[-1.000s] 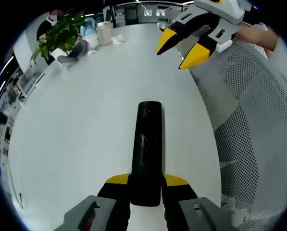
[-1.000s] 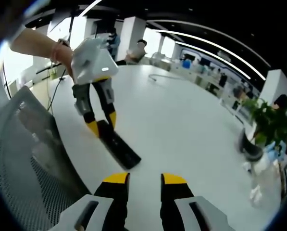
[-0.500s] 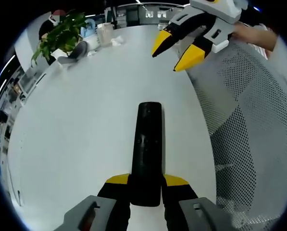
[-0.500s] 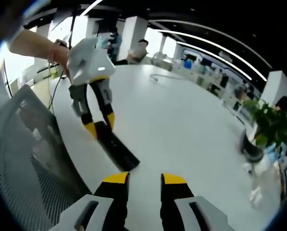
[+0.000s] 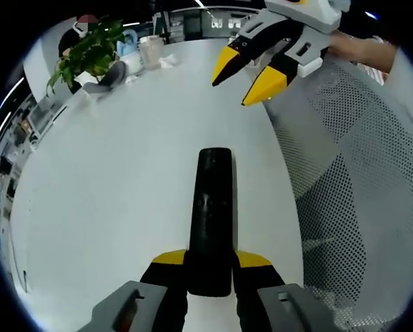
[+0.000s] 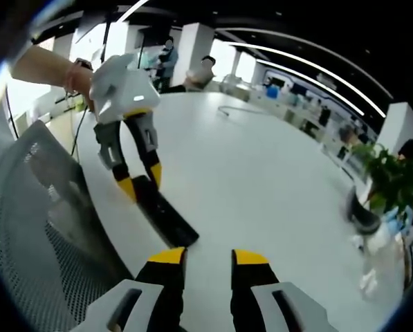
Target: Press the specified remote control buttons in sequence, fully releasing each button before pressing the next.
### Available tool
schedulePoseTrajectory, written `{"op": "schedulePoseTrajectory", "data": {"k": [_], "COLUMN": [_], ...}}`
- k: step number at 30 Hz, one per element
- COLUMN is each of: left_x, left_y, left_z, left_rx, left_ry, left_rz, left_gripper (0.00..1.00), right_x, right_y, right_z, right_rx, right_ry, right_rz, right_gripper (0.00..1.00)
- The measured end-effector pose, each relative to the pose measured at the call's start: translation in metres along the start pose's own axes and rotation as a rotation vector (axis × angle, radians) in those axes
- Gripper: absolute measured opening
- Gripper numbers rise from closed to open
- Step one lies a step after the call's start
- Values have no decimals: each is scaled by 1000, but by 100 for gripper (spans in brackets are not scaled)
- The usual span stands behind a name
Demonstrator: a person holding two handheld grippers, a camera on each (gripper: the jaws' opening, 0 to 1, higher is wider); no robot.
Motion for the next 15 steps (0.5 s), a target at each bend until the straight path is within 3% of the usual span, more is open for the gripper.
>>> {"op": "schedulePoseTrajectory", "data": {"k": [10,15], "left_x": [-1,-1], "left_y": [-6,-9], "left_z": [-1,-1], "left_rx": [-3,-6], "left_ry": [-12,-18], "left_rz": [-1,0], "left_gripper": [24,24], "right_x": [3,6], "right_y": [5,17], "right_z": [2,4], "right_rx": [9,-21], "right_ry": [-8,2], "right_rz": [35,106], "right_gripper": [23,24]}}
Point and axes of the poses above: the point that each gripper's makers call its tool centre point, and the gripper's own axes: x roughly forward along the fingers, y roughly to its left, z roughly out of its top, the point moved 5 cm from there along -x, roughly backward along the fingers, and after that the axes turned 3 degrees about z, right-handed, at the moved point
